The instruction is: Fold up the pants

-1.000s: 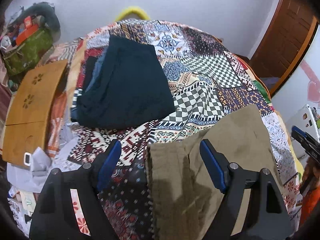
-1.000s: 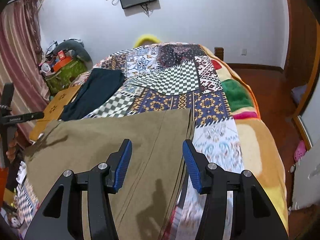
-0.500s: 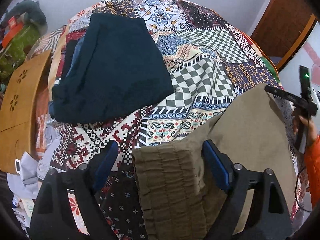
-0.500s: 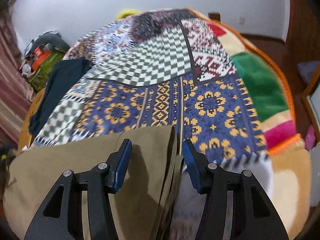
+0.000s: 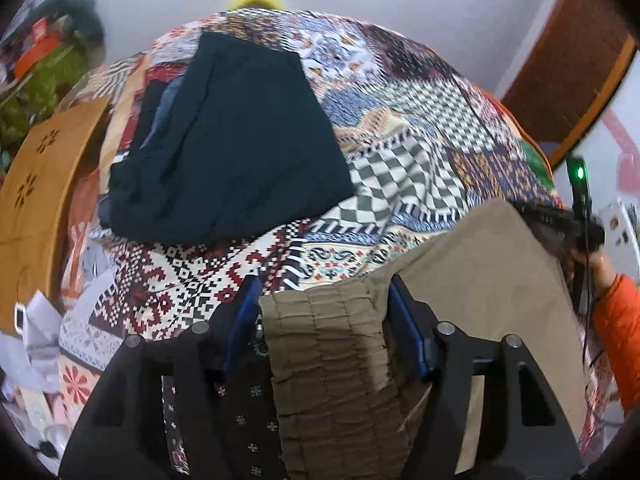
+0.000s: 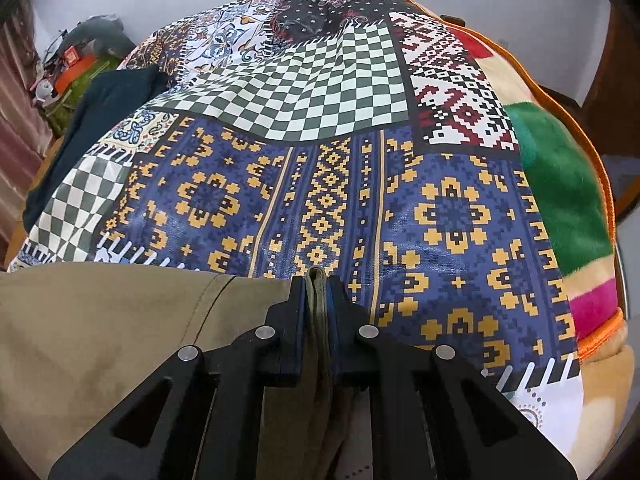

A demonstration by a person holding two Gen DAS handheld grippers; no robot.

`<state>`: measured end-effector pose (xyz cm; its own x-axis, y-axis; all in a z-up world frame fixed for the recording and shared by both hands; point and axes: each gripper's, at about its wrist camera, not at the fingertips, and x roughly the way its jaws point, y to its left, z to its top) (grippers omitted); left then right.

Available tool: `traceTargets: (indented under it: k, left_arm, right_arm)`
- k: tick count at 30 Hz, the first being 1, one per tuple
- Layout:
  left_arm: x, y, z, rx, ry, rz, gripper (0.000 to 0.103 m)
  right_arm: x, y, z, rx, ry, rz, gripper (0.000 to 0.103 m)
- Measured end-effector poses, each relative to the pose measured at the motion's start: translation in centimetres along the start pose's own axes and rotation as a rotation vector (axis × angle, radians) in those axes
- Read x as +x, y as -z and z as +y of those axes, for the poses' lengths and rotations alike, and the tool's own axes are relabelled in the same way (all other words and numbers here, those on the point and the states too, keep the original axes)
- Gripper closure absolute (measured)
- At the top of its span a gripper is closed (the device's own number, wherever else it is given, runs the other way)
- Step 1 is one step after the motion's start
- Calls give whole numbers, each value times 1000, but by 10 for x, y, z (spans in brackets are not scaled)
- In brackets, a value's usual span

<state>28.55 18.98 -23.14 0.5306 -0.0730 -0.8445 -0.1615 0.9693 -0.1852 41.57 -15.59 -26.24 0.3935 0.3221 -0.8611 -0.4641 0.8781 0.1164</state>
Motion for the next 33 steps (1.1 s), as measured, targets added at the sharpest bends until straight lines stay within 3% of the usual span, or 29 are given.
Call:
traceTargets:
  k: [6, 12, 15, 19, 23, 28, 33]
  left_arm:
    - [2, 2, 5, -37, 13, 24, 33]
    - [-20, 1, -14, 77, -108, -11, 31]
    - [-34, -1, -24, 113, -122, -36, 27]
    - [-56, -7, -36, 128, -87, -84, 21]
    - [-73, -14, -50, 132, -54, -124, 8]
    - [-73, -22, -63, 120, -17, -105, 6]
    - [-51, -19, -68, 141, -8, -25, 6]
  right_arm:
    - [0, -2, 6, -19, 50, 7, 95]
    - [-31, -8, 8, 11, 53, -38, 89]
    - [-68, -7, 14, 6, 17, -114, 87]
    - [-115, -4, 36, -24, -64, -212, 79]
    - [-140, 1, 66, -67, -160, -253, 76]
    - [-147, 8, 111, -132, -261, -263, 59]
    - [-127, 17, 141, -163, -338, -190, 52]
